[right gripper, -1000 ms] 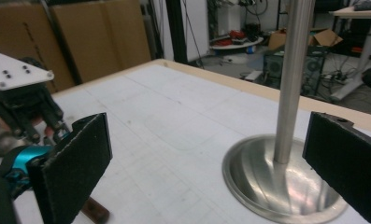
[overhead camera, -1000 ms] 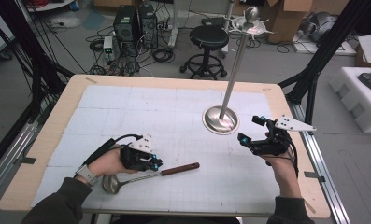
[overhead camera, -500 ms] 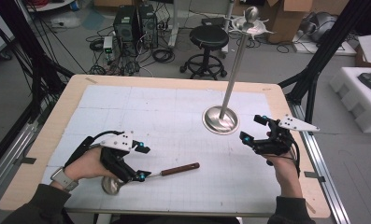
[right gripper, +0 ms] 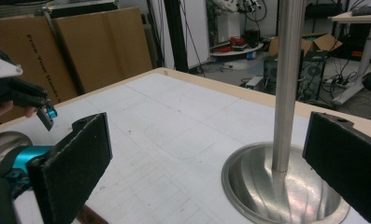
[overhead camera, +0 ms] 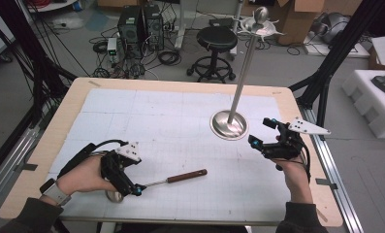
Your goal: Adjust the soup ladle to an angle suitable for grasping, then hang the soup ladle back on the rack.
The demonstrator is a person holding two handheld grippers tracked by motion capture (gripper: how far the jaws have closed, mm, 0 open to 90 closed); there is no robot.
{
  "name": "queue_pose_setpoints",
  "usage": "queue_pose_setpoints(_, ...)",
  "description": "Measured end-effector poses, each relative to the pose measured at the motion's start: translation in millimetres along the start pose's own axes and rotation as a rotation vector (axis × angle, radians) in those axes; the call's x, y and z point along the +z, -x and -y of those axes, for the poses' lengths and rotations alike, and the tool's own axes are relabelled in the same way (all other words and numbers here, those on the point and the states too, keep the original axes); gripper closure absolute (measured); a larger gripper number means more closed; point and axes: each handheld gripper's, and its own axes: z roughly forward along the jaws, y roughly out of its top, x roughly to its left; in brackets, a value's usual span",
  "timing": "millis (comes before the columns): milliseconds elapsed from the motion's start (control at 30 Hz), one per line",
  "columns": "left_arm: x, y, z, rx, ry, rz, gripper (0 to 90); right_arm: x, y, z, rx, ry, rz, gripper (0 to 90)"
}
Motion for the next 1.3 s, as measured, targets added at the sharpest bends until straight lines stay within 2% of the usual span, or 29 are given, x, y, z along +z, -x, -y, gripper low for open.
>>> queue_pose_setpoints(300,11.4,4.0,-7.9,0.028,-0.096,-0.026,8.7,3.3,2.4,0.4,0.001,-0.006,-0.005,0.0)
queue_pose_setpoints(433,15.6,4.4,-11.7,0.046,-0.152,-0.029,17.4,2.3,2.5,-0.4,0.004,0.002,-0.007,0.0)
queue_pose_setpoints(600,22.8,4.4,-15.5,0.057,-0.234,-0.032,21.4,2.4,2.2,-0.7,0.005,0.001,-0.01,0.0)
queue_pose_setpoints(700,26.5,5.5,-16.8,0.063,-0.281,-0.039,27.3,3.1,2.3,-0.6,0.006,-0.002,-0.01,0.0)
queue_pose_setpoints(900,32.3,2.3,-15.8,0.041,-0.378,-0.044,42.7,5.2,2.2,-0.1,0.007,-0.001,-0.017,0.0)
queue_pose_setpoints(1167,31.4,3.0,-18.3,0.058,-0.45,-0.051,57.8,3.7,2.4,-0.6,0.011,0.0,-0.013,0.0)
queue_pose_setpoints(1300,35.5,2.4,-21.4,0.043,-0.479,-0.049,61.3,3.1,1.5,-0.9,0.007,0.001,-0.018,0.0)
